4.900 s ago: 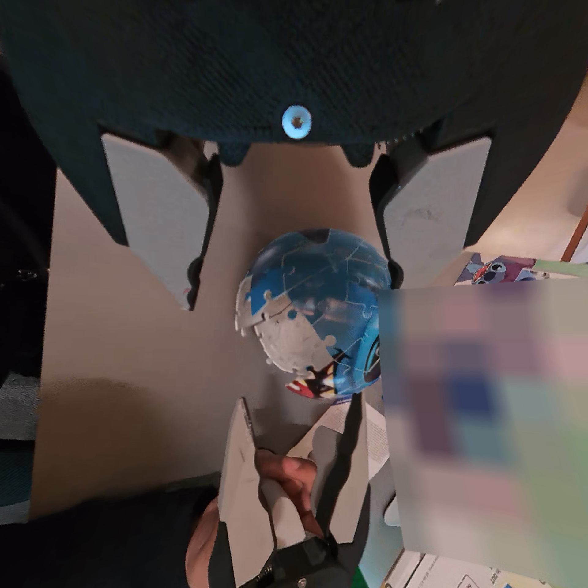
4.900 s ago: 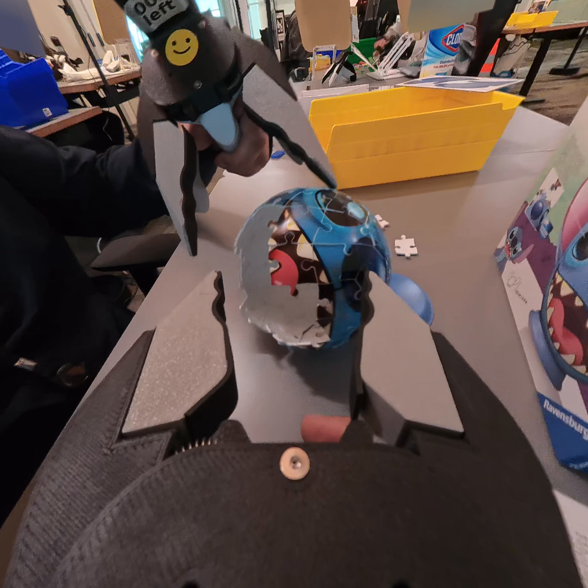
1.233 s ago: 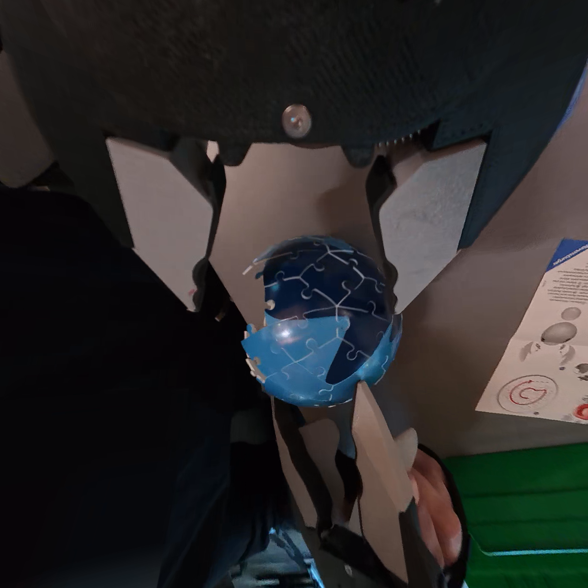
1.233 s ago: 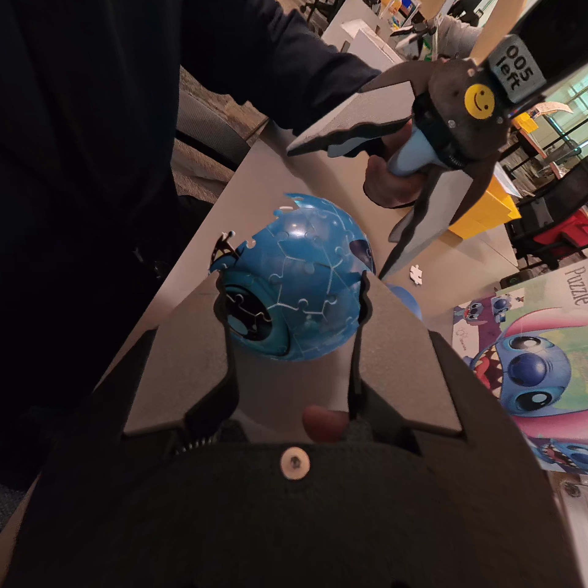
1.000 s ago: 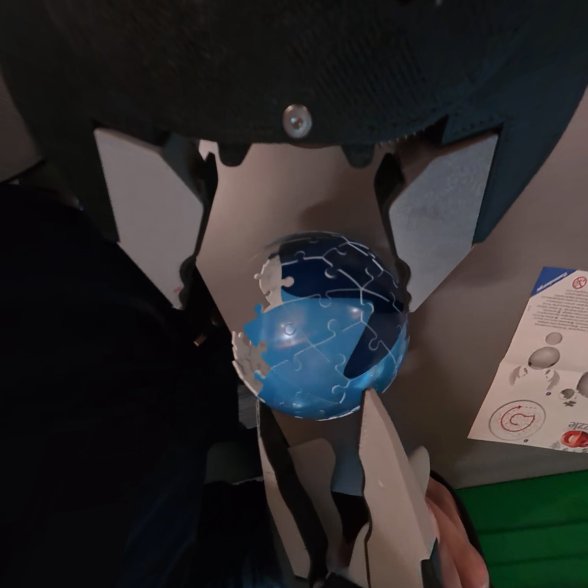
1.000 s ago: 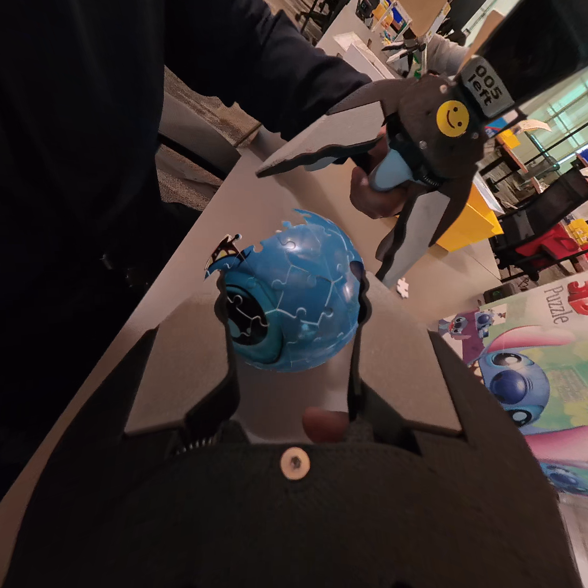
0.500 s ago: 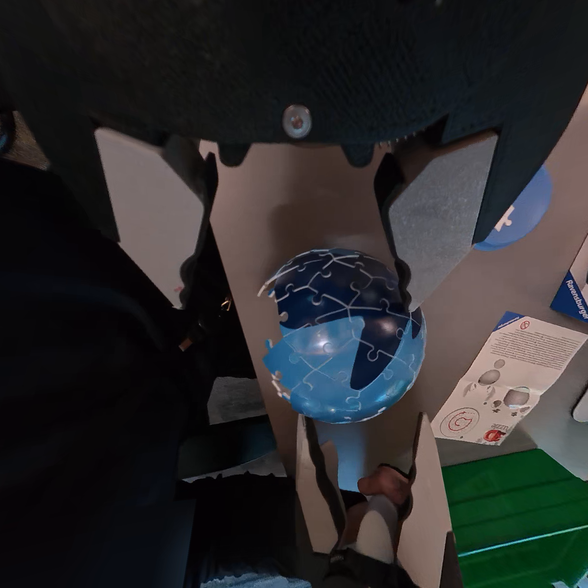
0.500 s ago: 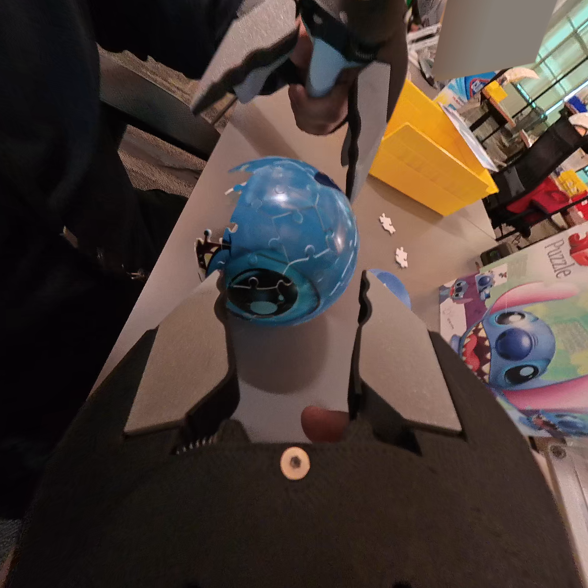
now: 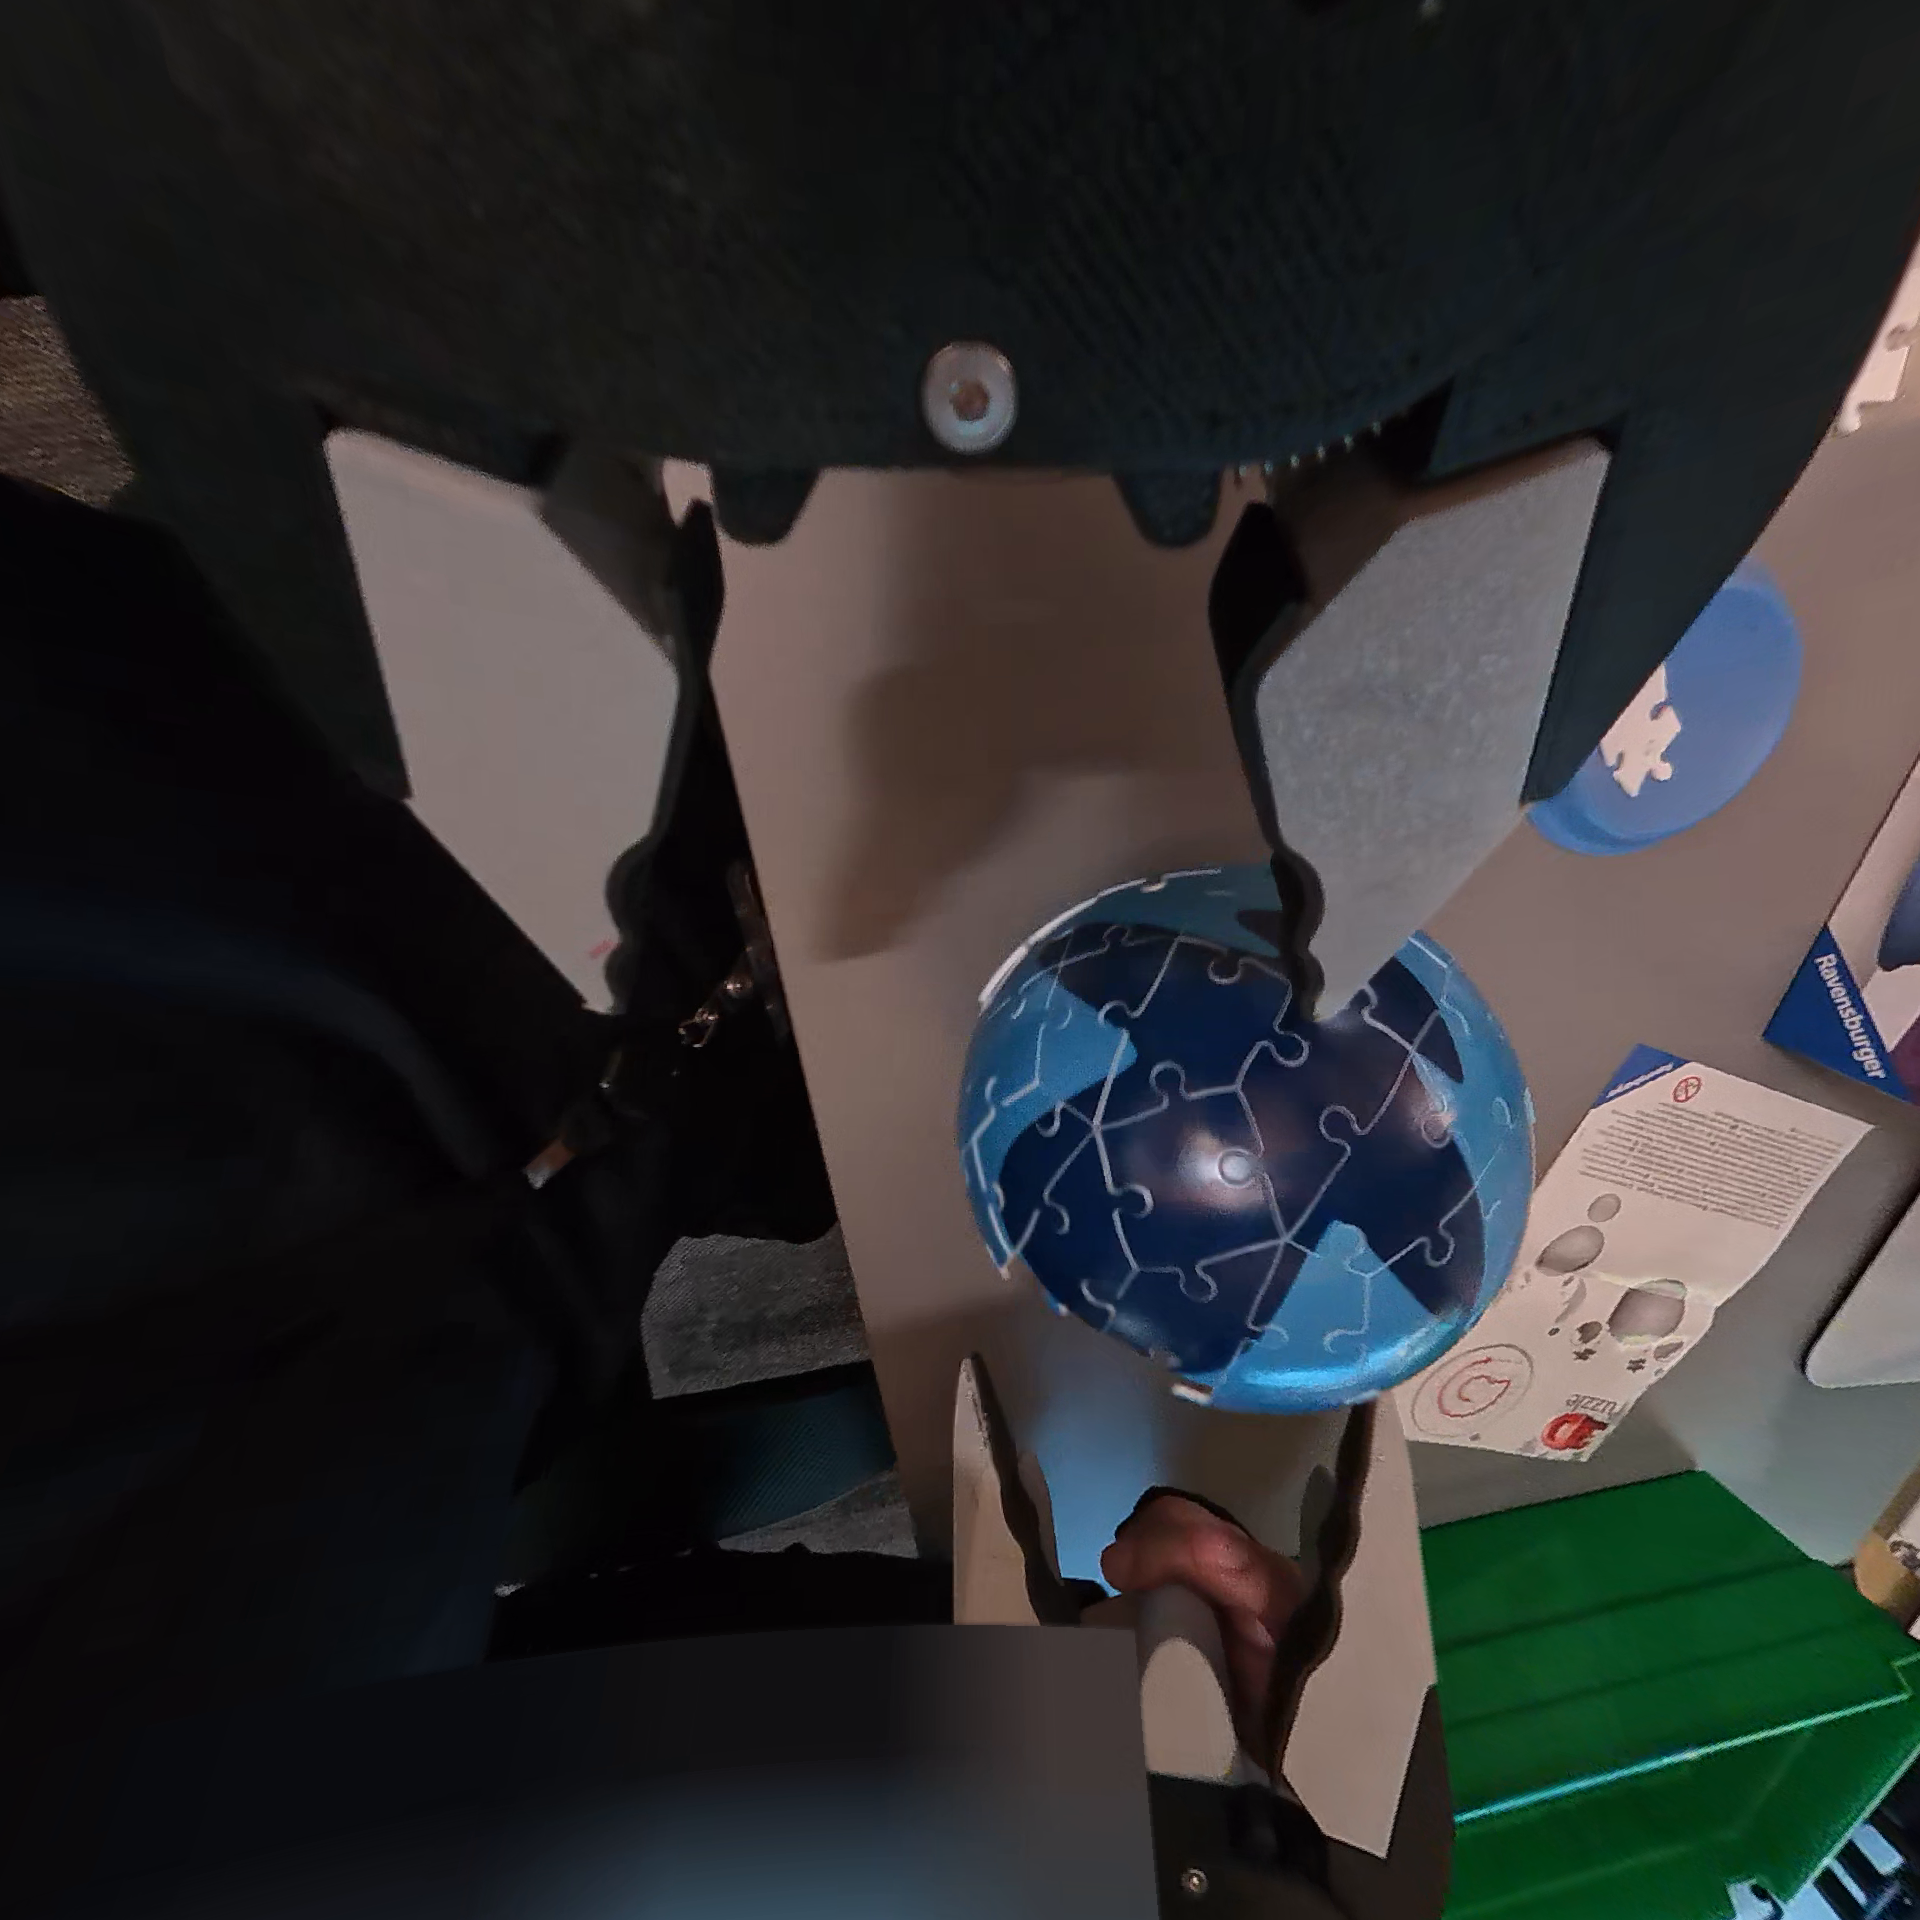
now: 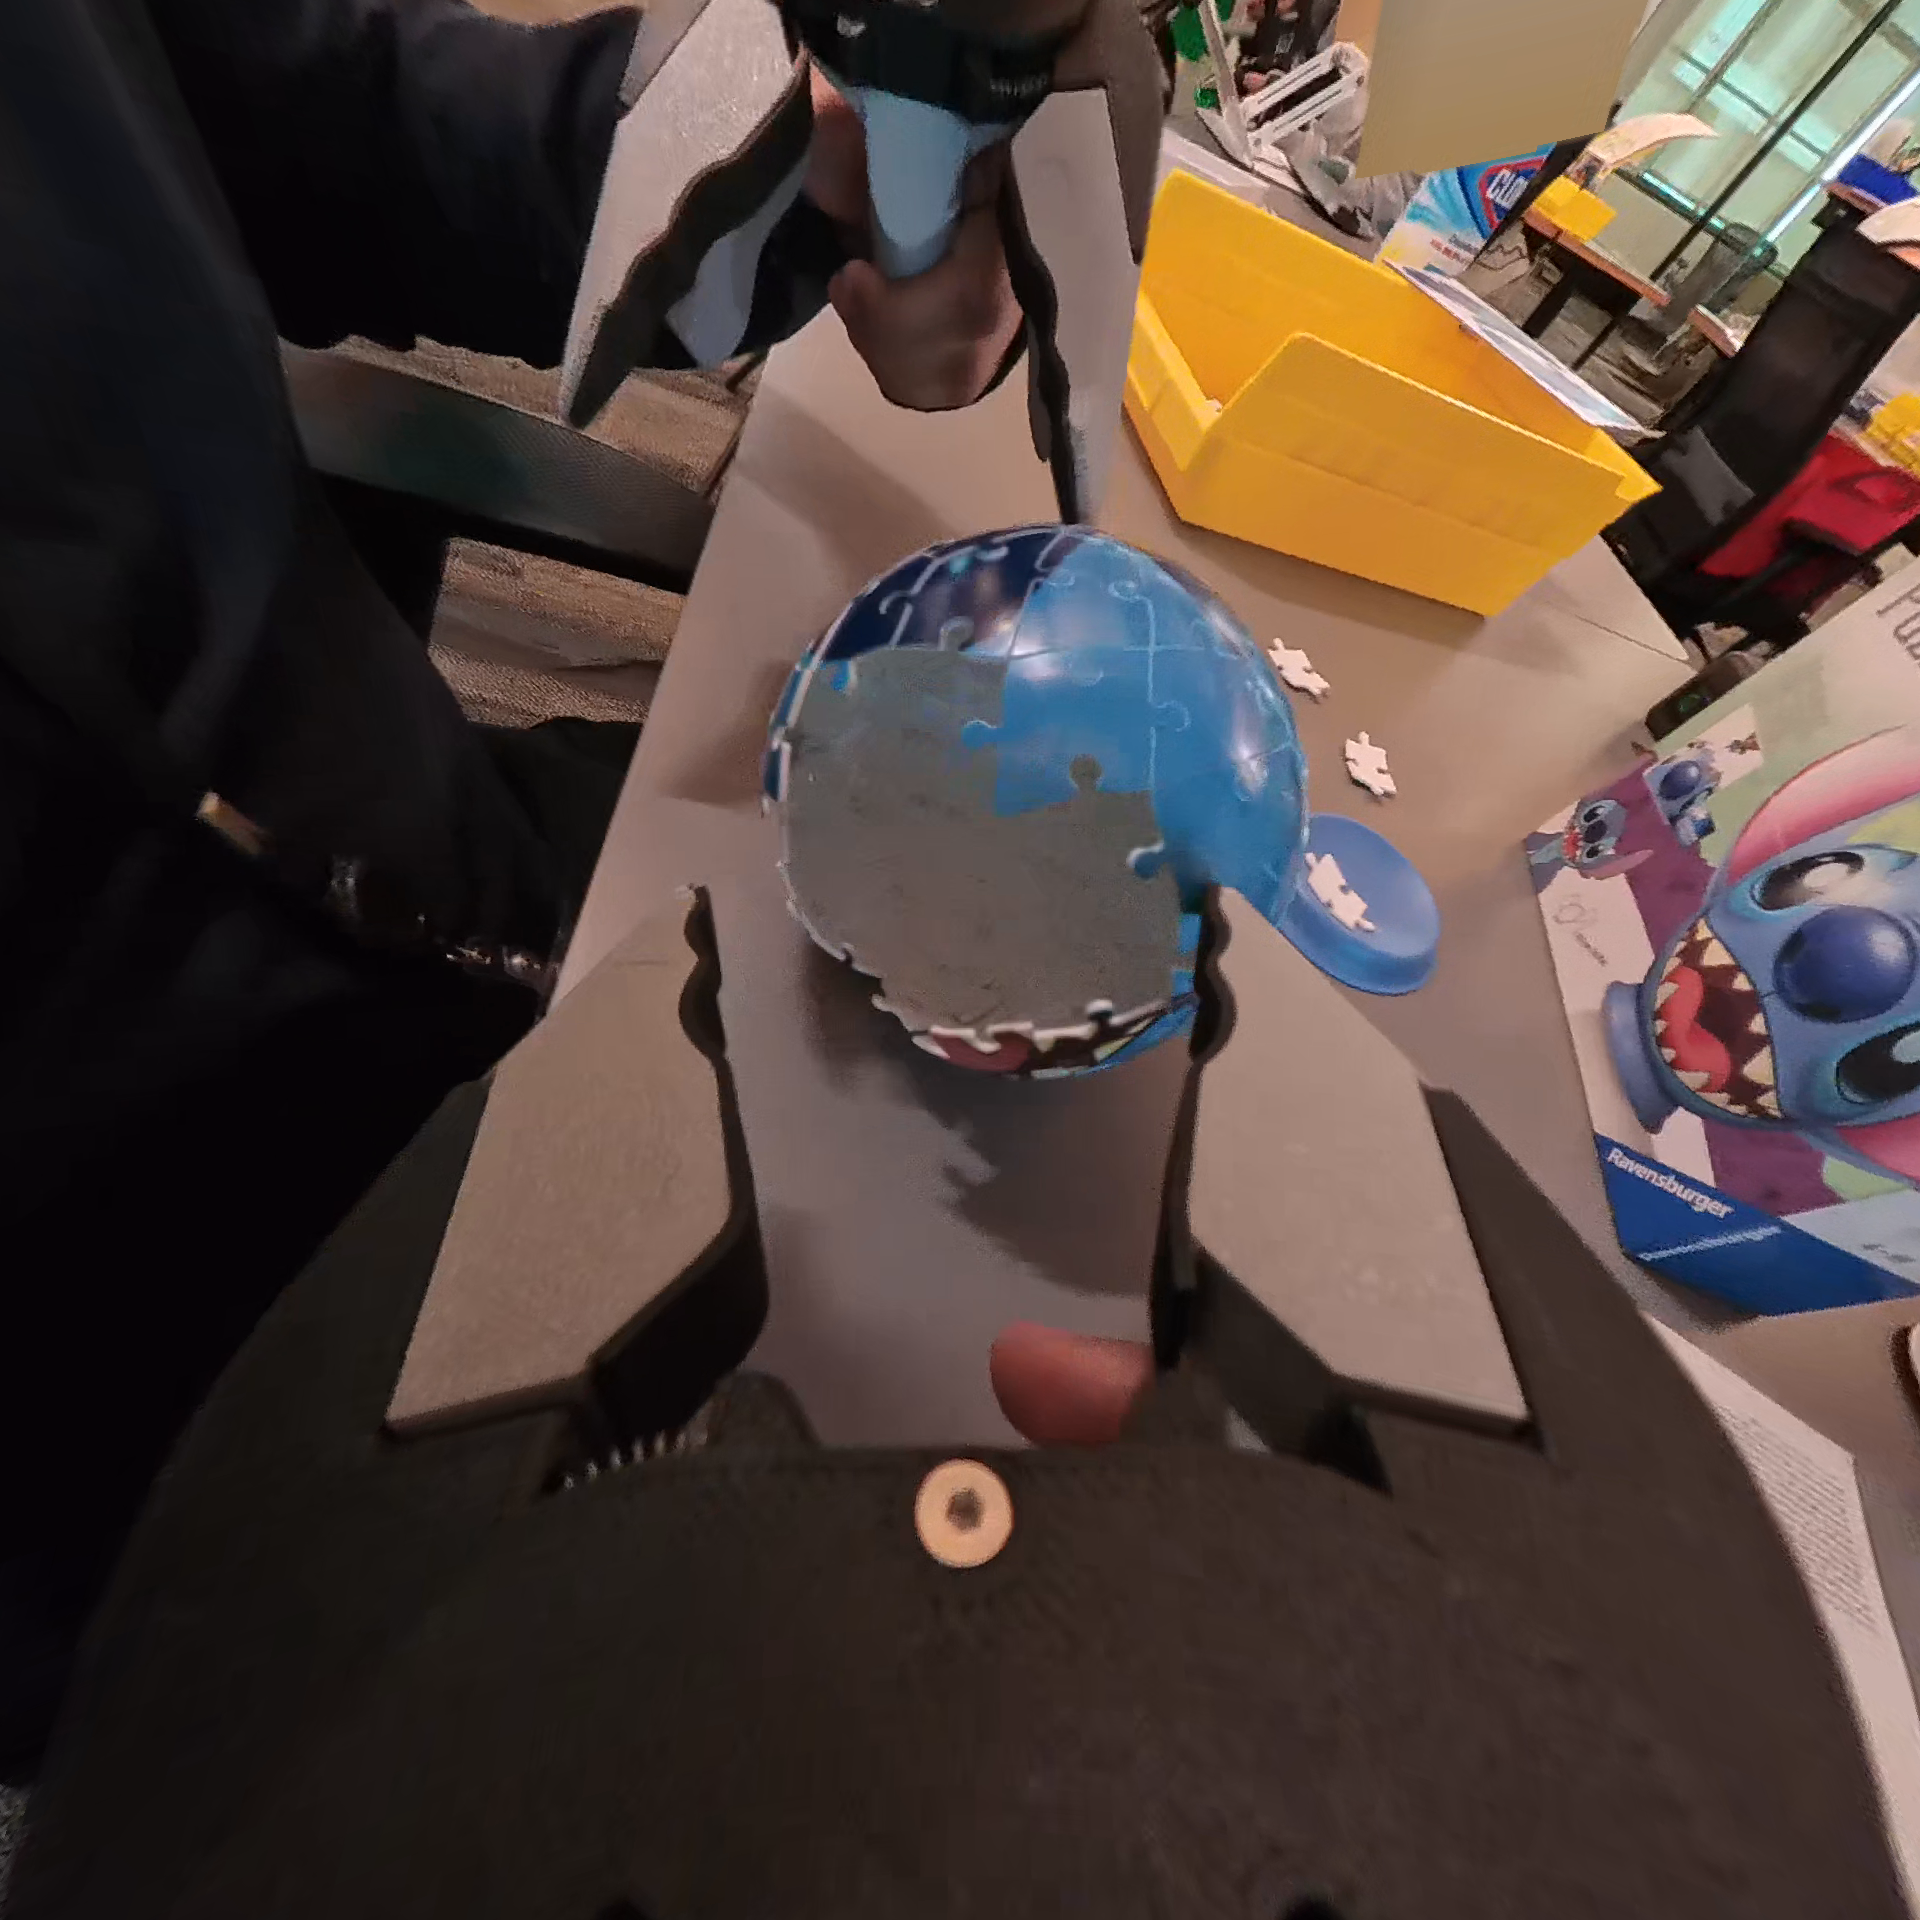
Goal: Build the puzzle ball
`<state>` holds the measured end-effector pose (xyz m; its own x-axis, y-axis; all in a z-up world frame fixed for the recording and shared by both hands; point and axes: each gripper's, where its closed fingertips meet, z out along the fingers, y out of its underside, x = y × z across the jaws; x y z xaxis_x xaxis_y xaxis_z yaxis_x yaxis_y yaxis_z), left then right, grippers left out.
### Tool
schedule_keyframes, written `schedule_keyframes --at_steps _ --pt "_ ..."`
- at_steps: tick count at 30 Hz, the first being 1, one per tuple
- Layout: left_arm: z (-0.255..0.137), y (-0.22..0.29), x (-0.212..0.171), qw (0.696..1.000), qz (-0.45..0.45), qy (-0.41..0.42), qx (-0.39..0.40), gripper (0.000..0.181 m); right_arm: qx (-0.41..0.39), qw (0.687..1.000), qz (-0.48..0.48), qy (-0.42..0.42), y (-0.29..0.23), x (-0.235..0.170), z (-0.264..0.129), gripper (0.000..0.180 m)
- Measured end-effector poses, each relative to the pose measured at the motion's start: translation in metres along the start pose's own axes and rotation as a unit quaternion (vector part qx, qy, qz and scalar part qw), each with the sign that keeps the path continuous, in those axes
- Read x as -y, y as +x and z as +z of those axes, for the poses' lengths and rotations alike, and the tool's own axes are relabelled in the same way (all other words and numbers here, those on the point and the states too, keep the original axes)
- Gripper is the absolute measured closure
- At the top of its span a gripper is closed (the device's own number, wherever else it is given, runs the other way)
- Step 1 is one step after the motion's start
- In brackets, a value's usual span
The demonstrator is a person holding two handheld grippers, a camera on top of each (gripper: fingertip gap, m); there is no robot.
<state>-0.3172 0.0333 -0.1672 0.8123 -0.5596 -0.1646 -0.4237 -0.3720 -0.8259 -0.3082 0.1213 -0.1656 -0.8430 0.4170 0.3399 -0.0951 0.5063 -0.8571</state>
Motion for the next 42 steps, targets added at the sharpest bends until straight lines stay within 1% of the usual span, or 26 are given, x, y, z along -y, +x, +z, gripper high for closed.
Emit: schedule_keyframes --at_steps 5,9,12,14,16,18,24,26,30,33,36,40,42 --pt "-0.002 -0.008 -0.003 1.000 -0.021 0.007 -0.005 0.061 0.005 1.000 0.003 0.008 0.014 -0.004 0.001 0.095" --pt "-0.010 -0.012 -0.005 1.000 -0.013 0.010 -0.007 0.064 0.005 1.000 -0.007 -0.007 0.018 -0.012 0.004 0.097" --pt "-0.019 -0.041 -0.011 1.000 -0.015 0.014 0.014 0.064 0.006 1.000 -0.014 -0.010 0.020 -0.014 0.009 0.099" --pt "-0.020 -0.068 -0.018 0.999 -0.050 0.020 0.007 0.067 0.012 1.000 -0.013 -0.016 0.022 -0.017 0.012 0.098" --pt "-0.019 -0.084 -0.022 0.994 -0.102 0.035 -0.025 0.062 0.021 0.999 -0.010 -0.026 0.024 -0.021 0.016 0.097" --pt "-0.019 -0.093 -0.026 0.989 -0.133 0.047 -0.038 0.058 0.023 0.999 -0.008 -0.033 0.028 -0.025 0.019 0.096" --pt "-0.017 -0.095 -0.030 0.990 -0.121 0.067 -0.023 0.057 0.033 0.998 0.032 -0.046 0.040 -0.045 0.025 0.095" --pt "-0.016 -0.095 -0.031 0.990 -0.119 0.066 -0.019 0.055 0.034 0.997 0.048 -0.049 0.043 -0.050 0.029 0.091" --pt "-0.013 -0.095 -0.042 0.994 -0.103 0.042 0.013 0.050 0.038 0.995 0.067 -0.056 0.048 -0.052 0.040 0.083" --pt "-0.009 -0.096 -0.055 0.994 -0.102 0.016 0.041 0.037 0.037 0.996 0.070 -0.051 0.057 -0.051 0.053 0.080" --pt "-0.003 -0.101 -0.071 0.992 -0.100 -0.019 0.069 0.029 0.049 0.995 0.076 -0.048 0.065 -0.048 0.068 0.079" --pt "0.000 -0.106 -0.080 0.989 -0.119 -0.029 0.086 0.030 0.072 0.993 0.088 -0.042 0.070 -0.042 0.085 0.079" --pt "-0.001 -0.109 -0.087 0.986 -0.133 -0.038 0.096 0.035 0.074 0.992 0.092 -0.039 0.074 -0.039 0.092 0.079"
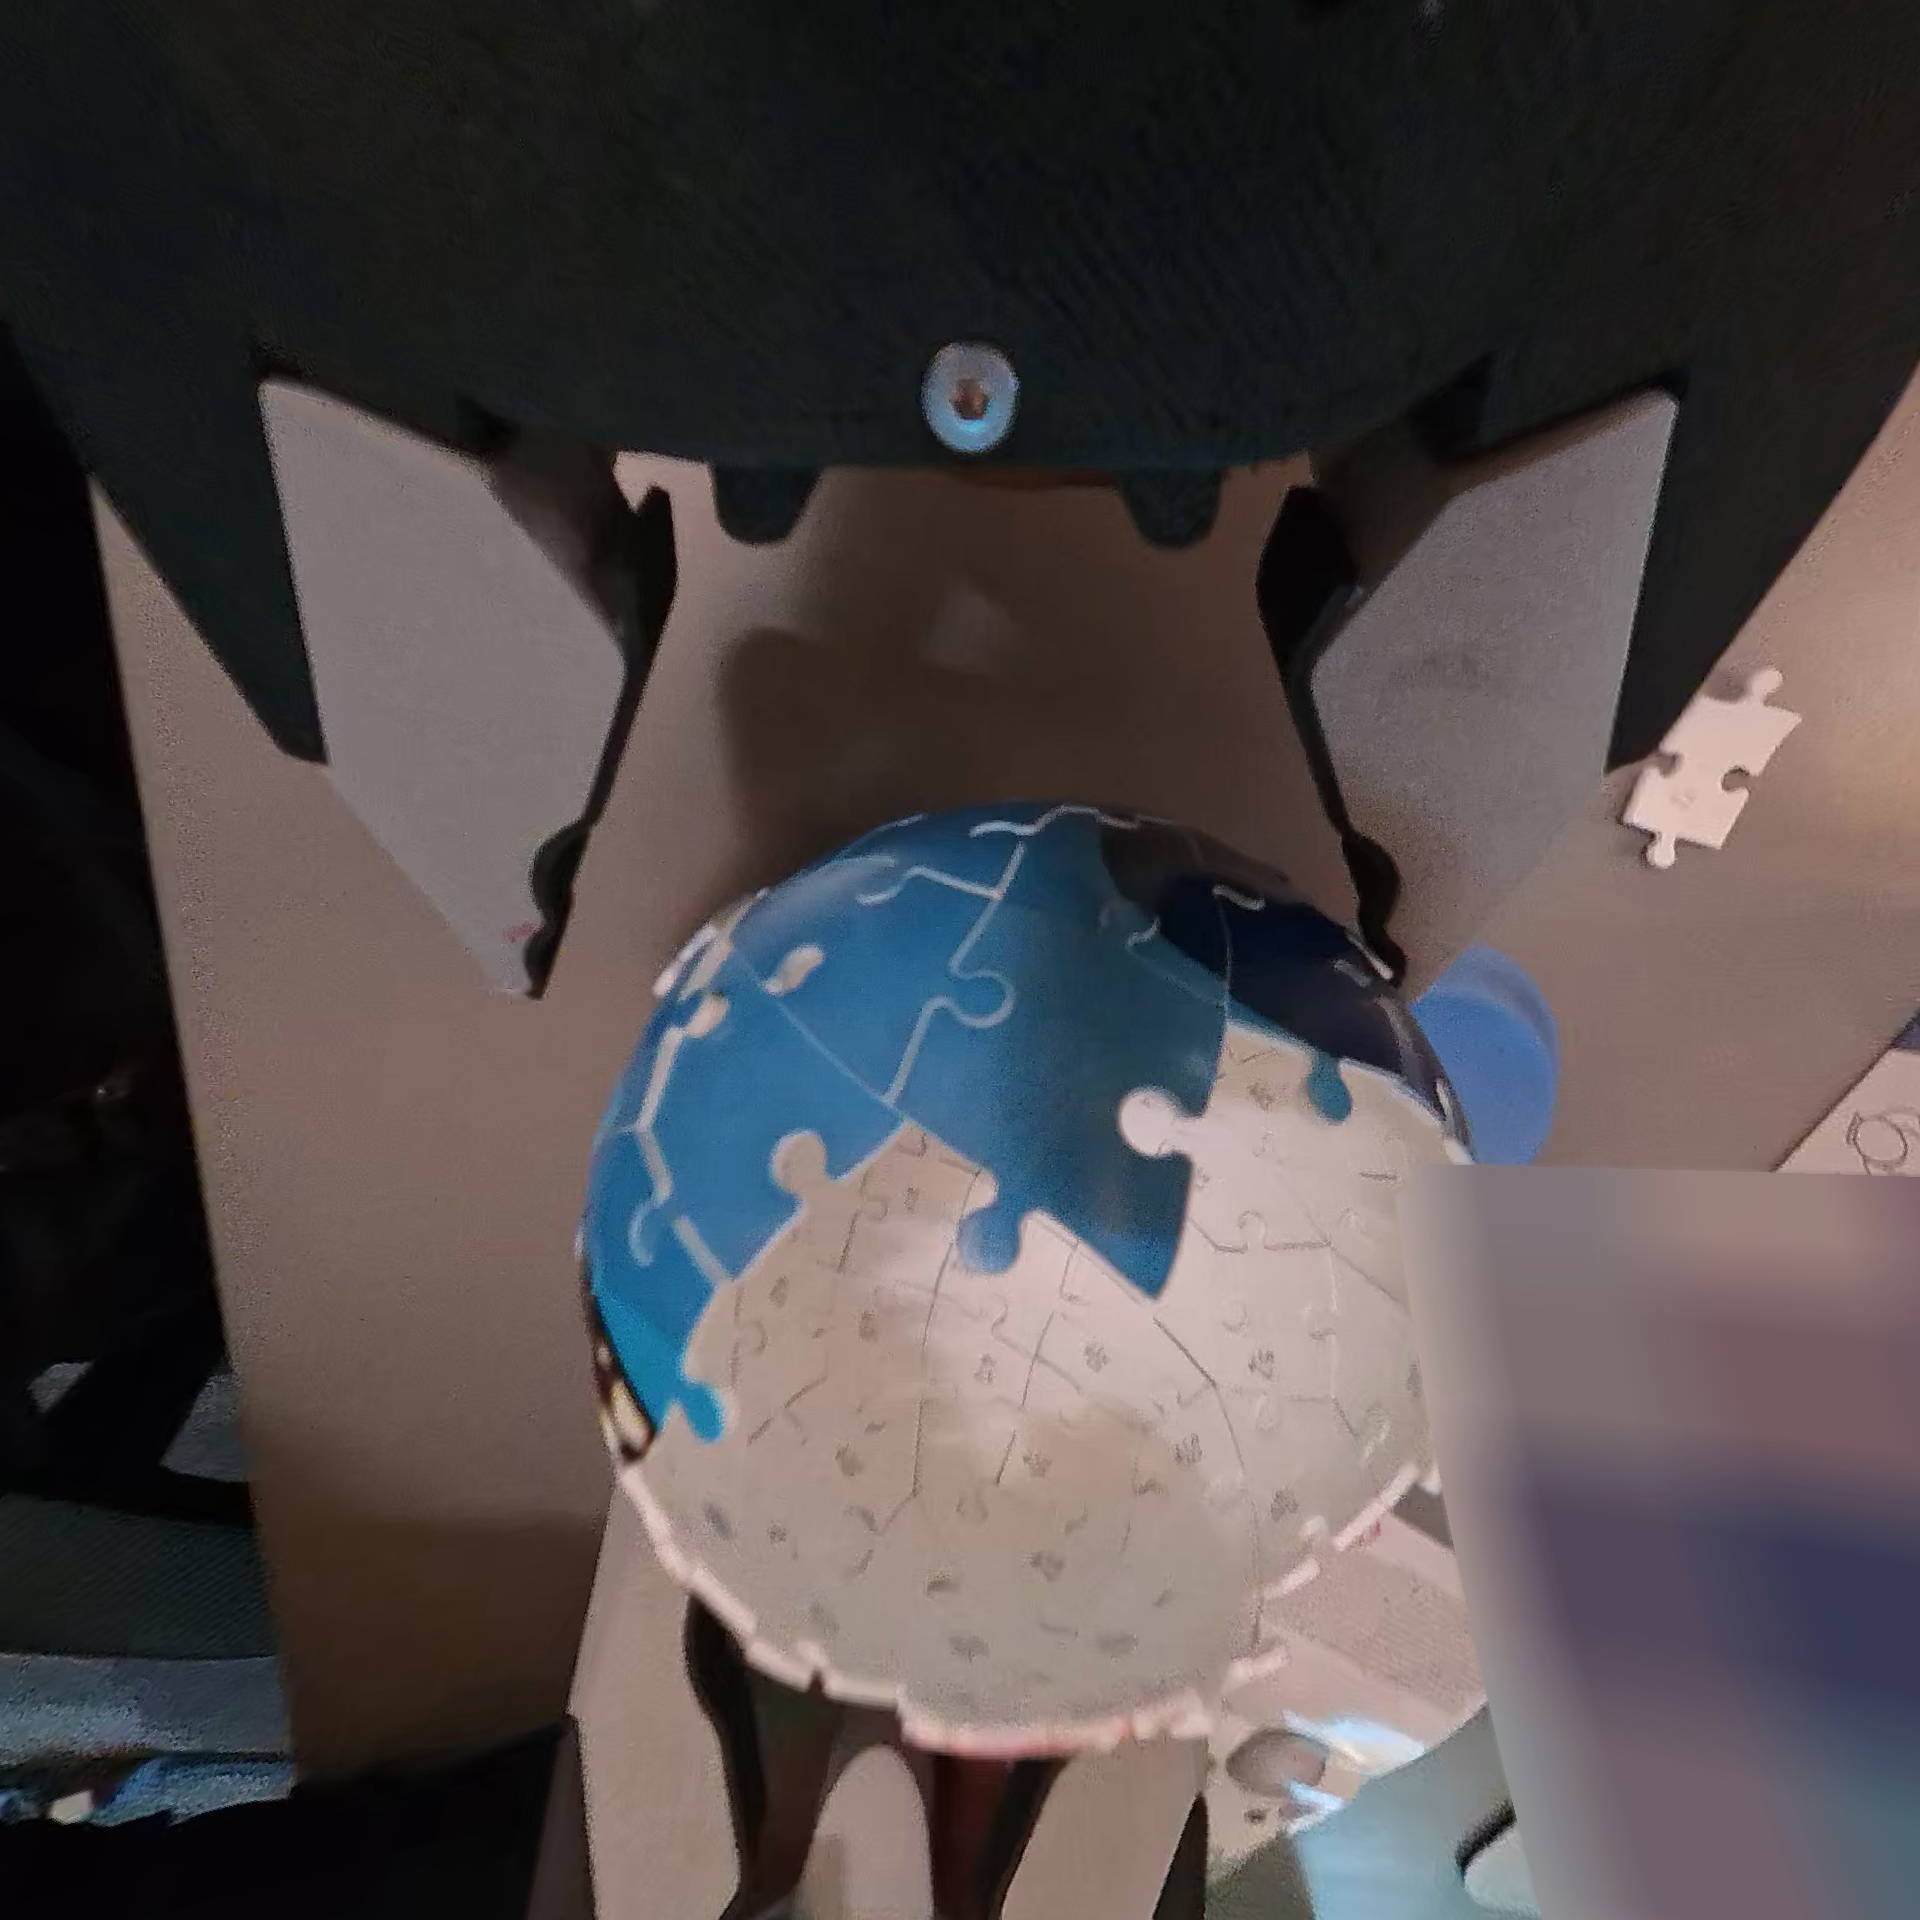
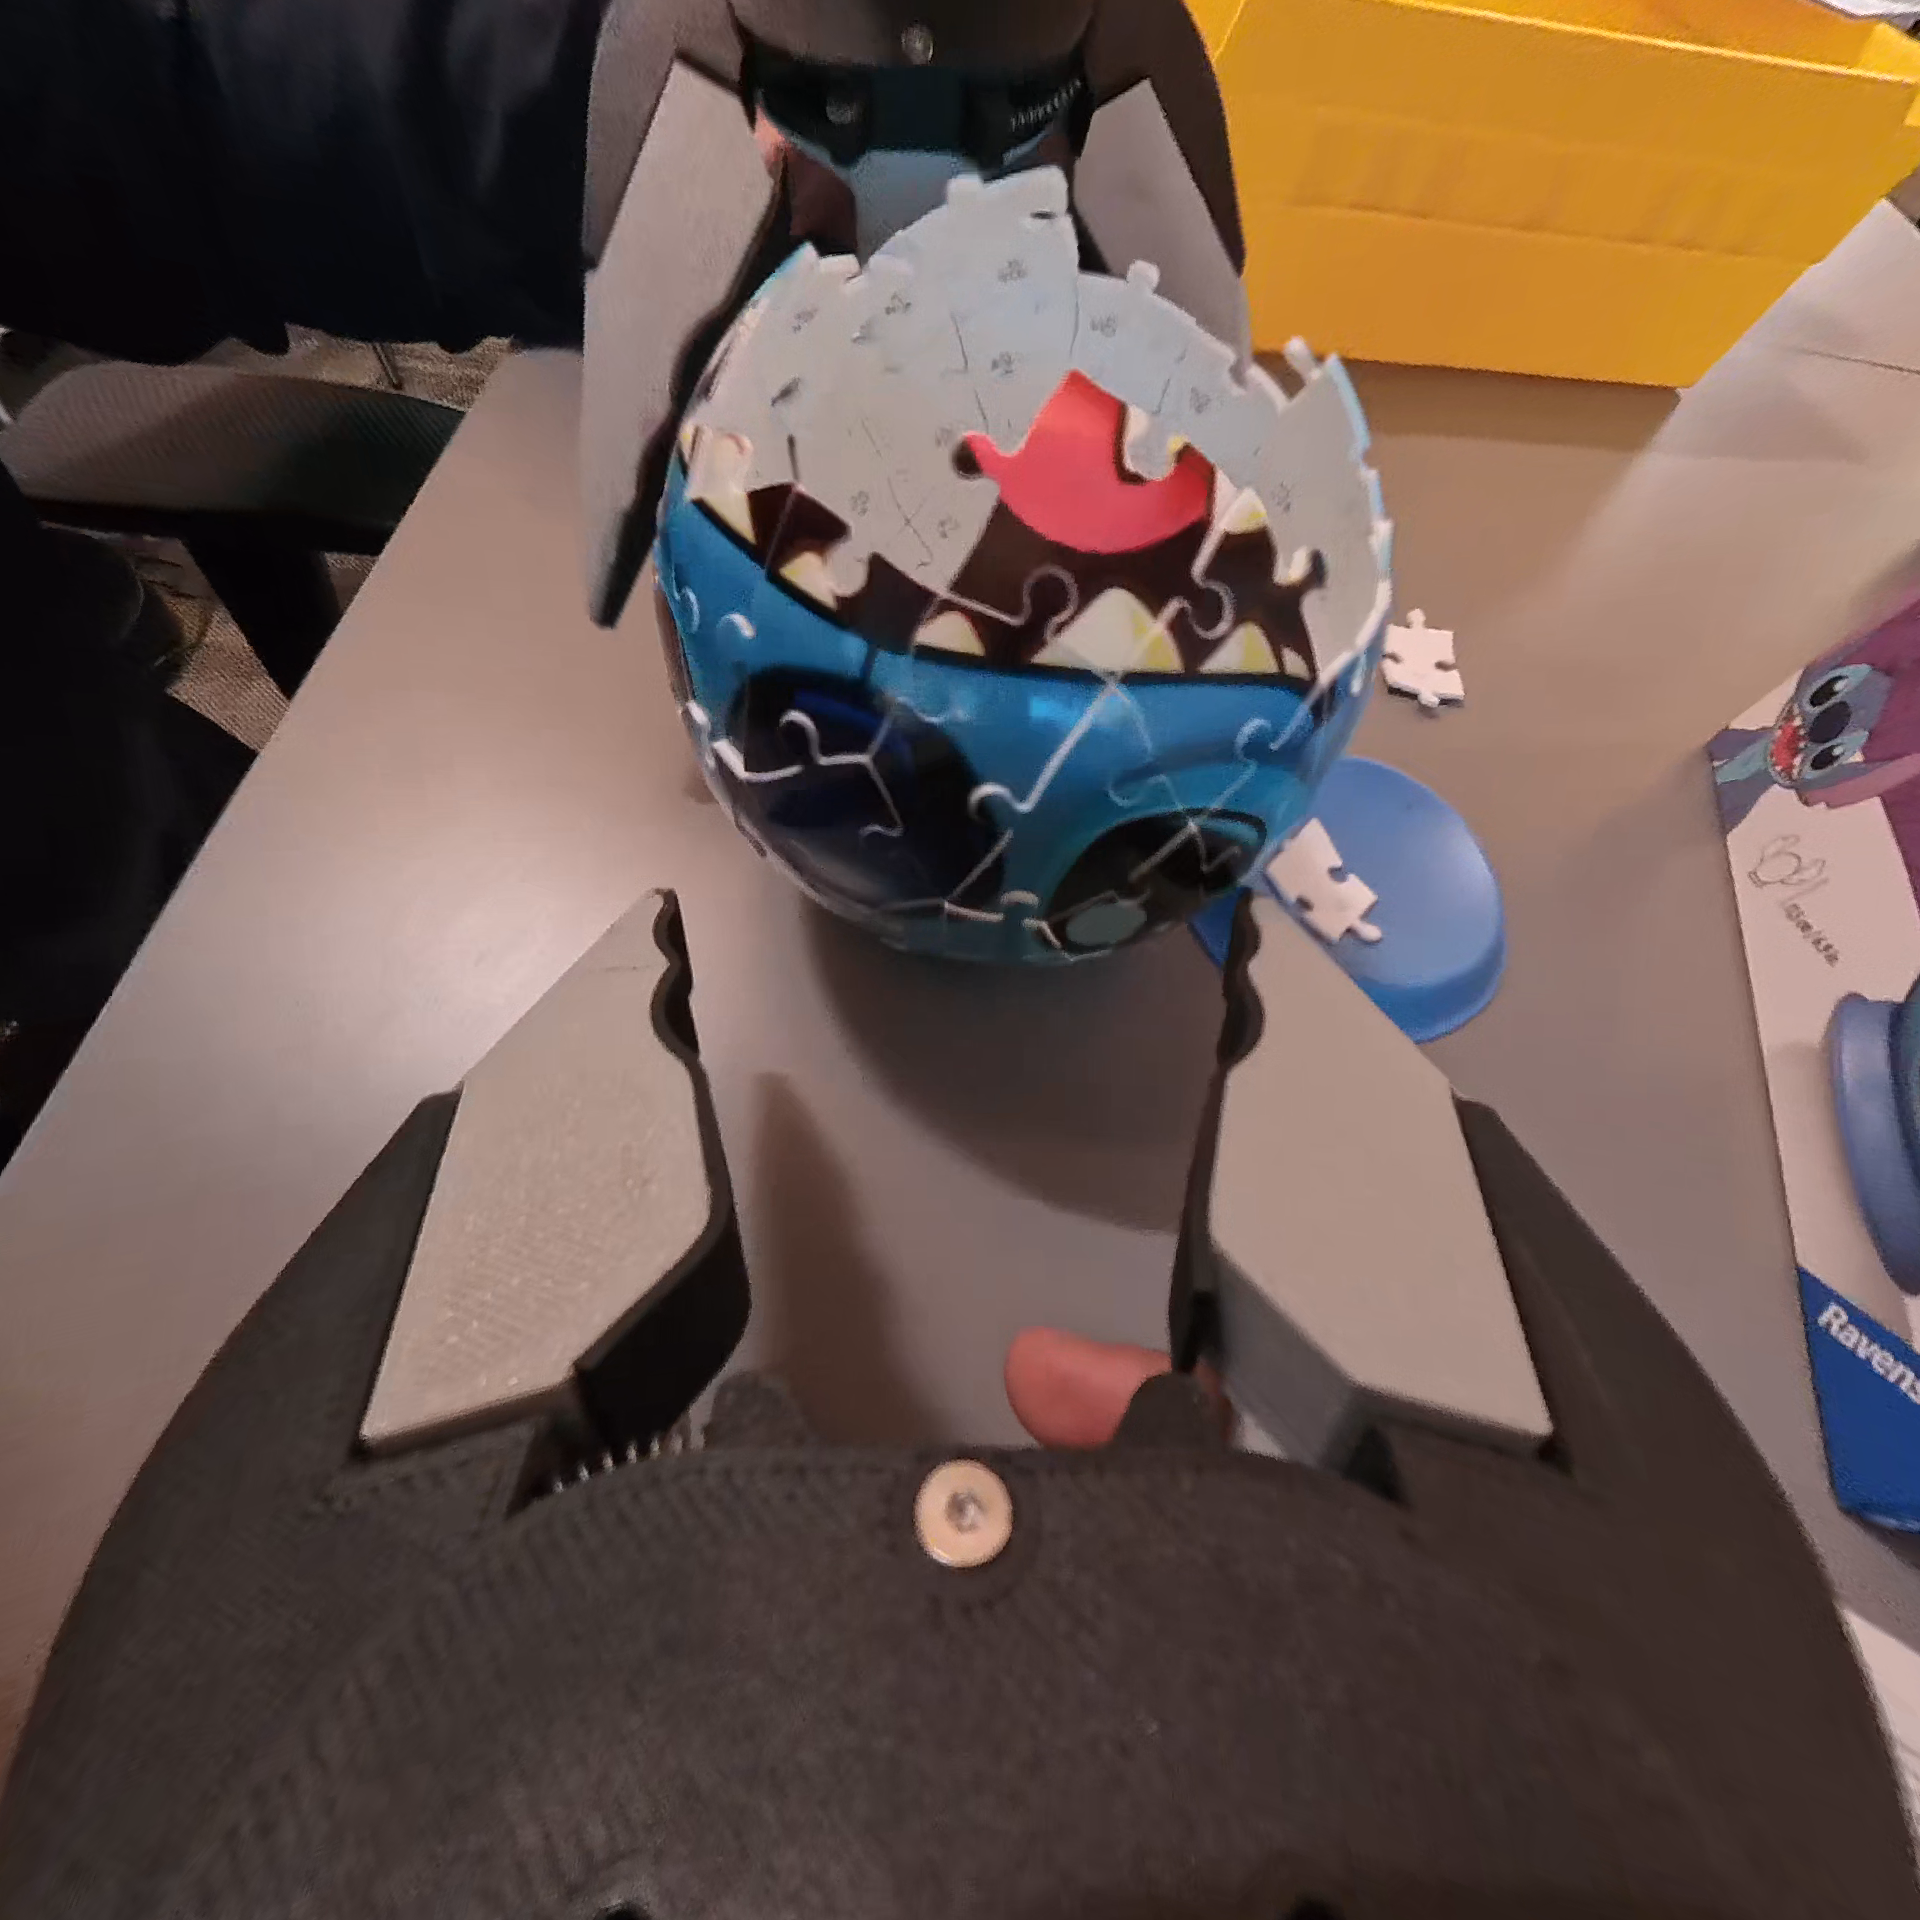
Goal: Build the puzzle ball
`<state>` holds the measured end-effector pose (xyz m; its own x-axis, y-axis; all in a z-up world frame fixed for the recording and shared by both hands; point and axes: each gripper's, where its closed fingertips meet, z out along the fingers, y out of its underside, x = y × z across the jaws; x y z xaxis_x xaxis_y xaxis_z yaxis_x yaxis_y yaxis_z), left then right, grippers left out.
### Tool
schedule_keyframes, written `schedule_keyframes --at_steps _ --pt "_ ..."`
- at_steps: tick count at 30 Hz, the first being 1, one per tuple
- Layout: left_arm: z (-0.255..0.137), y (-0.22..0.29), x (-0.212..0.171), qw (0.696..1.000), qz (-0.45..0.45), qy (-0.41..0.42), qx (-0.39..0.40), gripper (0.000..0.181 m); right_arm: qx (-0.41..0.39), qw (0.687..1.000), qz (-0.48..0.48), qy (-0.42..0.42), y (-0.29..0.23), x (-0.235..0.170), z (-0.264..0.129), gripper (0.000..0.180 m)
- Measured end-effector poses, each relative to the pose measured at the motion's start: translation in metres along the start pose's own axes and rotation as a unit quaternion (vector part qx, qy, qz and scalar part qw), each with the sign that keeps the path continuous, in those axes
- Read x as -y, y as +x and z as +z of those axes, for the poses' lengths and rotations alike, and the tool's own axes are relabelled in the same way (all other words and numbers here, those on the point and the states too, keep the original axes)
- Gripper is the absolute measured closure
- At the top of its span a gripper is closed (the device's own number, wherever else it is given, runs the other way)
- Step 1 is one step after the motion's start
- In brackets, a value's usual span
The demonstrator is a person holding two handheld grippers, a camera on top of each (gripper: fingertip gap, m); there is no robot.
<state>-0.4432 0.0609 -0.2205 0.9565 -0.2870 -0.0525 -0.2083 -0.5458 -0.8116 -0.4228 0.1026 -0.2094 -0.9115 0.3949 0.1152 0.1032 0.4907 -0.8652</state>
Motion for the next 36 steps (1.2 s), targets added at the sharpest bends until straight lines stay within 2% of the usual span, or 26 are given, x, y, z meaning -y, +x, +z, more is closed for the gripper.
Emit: schedule_keyframes --at_steps 6,15,19,23,26,31,34,36 --pt "0.007 -0.006 -0.021 0.998 -0.051 -0.031 -0.007 0.055 -0.014 1.000 0.018 -0.004 0.013 -0.001 0.012 0.081" --pt "-0.002 -0.009 -0.024 0.998 -0.064 -0.021 0.001 0.057 -0.035 0.999 -0.002 0.009 0.012 0.011 0.029 0.076" --pt "-0.020 -0.018 -0.023 0.998 -0.043 -0.013 0.037 0.056 -0.068 0.997 -0.039 -0.025 0.018 0.009 0.045 0.075" --pt "-0.044 -0.017 -0.022 0.998 -0.049 0.015 0.042 0.058 -0.021 0.994 -0.061 -0.086 0.006 -0.002 0.066 0.071" --pt "-0.057 -0.018 -0.030 0.996 -0.055 0.022 0.061 0.065 0.005 0.995 -0.055 -0.085 0.003 0.001 0.073 0.075" --pt "-0.069 -0.016 -0.031 0.994 -0.080 0.061 0.053 0.071 0.031 0.997 -0.037 -0.053 0.006 0.011 0.068 0.085" --pt "-0.070 -0.016 -0.031 0.993 -0.083 0.071 0.054 0.073 0.011 0.998 -0.043 -0.055 0.020 0.010 0.053 0.085" --pt "-0.070 -0.015 -0.034 0.993 -0.083 0.075 0.050 0.074 -0.011 0.998 -0.041 -0.048 0.038 0.012 0.035 0.095"
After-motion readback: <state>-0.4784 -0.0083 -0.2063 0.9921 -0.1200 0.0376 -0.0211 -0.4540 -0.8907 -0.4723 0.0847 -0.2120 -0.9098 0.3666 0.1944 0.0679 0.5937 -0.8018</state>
